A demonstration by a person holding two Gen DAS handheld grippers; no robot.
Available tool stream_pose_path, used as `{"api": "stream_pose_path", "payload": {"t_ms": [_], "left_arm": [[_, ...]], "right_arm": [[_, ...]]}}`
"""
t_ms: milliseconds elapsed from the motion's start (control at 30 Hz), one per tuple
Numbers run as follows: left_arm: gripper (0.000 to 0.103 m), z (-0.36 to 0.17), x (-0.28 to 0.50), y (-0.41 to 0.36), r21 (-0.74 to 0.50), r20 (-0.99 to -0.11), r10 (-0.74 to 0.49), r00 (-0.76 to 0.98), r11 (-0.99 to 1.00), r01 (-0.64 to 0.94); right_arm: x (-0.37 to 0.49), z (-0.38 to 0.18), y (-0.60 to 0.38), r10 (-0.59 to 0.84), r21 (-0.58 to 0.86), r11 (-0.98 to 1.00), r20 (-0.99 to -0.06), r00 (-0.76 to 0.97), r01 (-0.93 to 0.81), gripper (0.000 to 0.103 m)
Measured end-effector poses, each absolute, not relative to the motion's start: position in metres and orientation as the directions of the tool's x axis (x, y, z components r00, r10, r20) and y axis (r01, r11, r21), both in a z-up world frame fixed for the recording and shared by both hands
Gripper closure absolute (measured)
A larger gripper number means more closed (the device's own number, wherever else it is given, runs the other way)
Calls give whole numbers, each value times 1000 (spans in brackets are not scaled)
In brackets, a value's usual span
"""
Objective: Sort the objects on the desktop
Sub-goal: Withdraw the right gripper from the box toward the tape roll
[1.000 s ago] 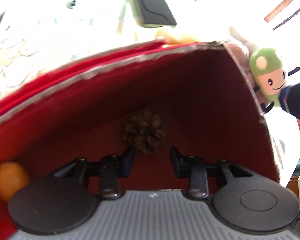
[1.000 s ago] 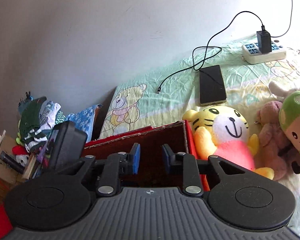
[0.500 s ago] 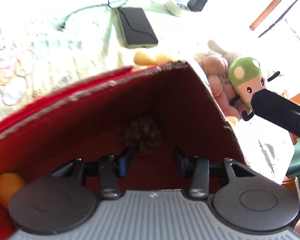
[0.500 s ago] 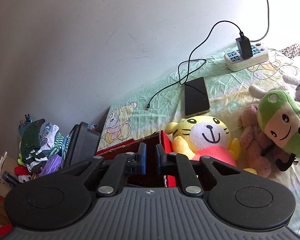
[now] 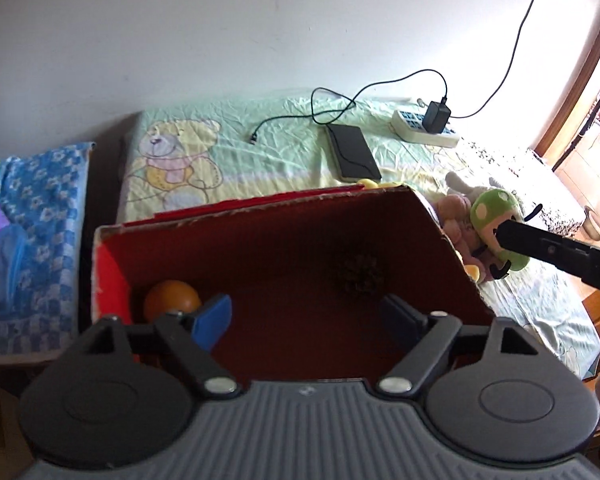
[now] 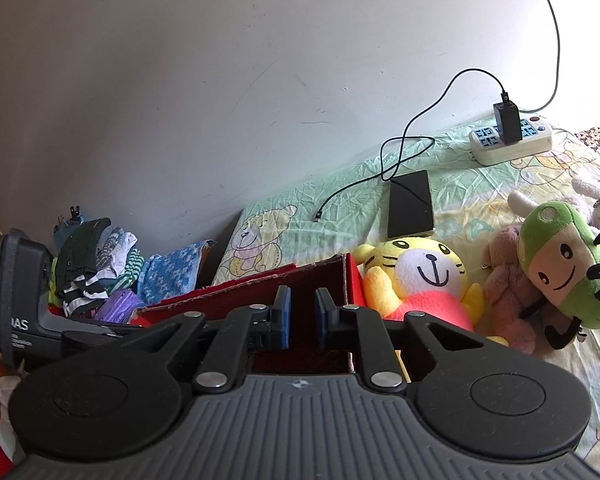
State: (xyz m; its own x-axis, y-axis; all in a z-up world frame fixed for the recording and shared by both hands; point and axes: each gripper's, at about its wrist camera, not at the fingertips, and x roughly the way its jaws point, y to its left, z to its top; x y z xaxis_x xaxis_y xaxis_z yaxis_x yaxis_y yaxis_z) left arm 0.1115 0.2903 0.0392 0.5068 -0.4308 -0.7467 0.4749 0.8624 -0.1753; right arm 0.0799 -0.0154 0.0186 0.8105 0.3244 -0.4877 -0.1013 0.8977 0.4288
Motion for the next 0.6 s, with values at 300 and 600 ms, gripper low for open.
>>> {"api": "stream_pose_path", "payload": {"t_ms": [300, 600], "left_arm": [[22, 46, 38, 316, -48, -733, -261, 628, 941, 335], [22, -9, 4, 331, -19, -828, -82, 555, 993, 118]], "right_arm": [[44, 31, -5, 480, 408, 857, -409, 776, -315, 86], [8, 18, 23, 647, 342, 762, -431, 629, -550, 87]]}}
